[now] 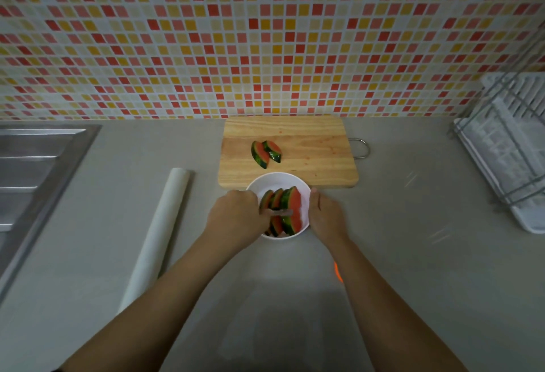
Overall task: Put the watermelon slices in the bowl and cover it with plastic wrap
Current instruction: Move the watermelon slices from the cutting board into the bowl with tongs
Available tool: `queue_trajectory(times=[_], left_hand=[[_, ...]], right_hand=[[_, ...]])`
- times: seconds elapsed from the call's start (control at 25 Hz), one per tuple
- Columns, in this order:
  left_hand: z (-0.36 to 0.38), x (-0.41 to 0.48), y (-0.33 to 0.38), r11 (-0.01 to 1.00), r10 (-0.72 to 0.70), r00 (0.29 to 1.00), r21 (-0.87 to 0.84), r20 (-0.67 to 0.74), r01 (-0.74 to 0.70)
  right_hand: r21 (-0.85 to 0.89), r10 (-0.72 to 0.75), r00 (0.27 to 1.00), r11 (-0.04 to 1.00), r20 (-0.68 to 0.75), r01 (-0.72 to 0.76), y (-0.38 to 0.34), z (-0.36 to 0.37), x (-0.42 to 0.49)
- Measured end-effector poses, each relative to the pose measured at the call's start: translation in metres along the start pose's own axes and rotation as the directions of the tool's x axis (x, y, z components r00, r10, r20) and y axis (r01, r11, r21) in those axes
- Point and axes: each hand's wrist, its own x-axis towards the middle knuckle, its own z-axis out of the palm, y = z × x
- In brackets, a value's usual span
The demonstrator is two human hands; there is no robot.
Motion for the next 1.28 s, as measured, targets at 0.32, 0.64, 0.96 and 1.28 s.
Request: queue_trajectory(times=[0.32, 0.64, 0.96, 1.28], left_hand=[[0.024, 0.022, 0.023, 0.965, 0.173, 0.985, 0.199, 0.008, -0.171], [0.031, 0.020, 0.024, 0.947, 0.141, 0.990, 0.290, 0.002, -0.136], [-0.003, 0.008, -0.032, 0.993, 0.107, 0.984, 0.056, -0.145, -0.100], [0.010, 0.008, -0.027, 0.984, 0.175, 0.968, 0.073, -0.181, -0.164]], right_hand=[[-0.068, -0.051, 0.998, 0.996, 0.041, 0.054, -0.002, -0.003, 0.002], [-0.077, -0.059, 0.996, 0.995, 0.062, 0.064, -0.008, -0.002, -0.001], [-0.075, -0.065, 0.995, 0.995, 0.078, 0.071, -0.006, -0.002, 0.000], [-0.093, -0.045, 0.996, 0.994, 0.073, 0.052, -0.007, -0.002, 0.001]])
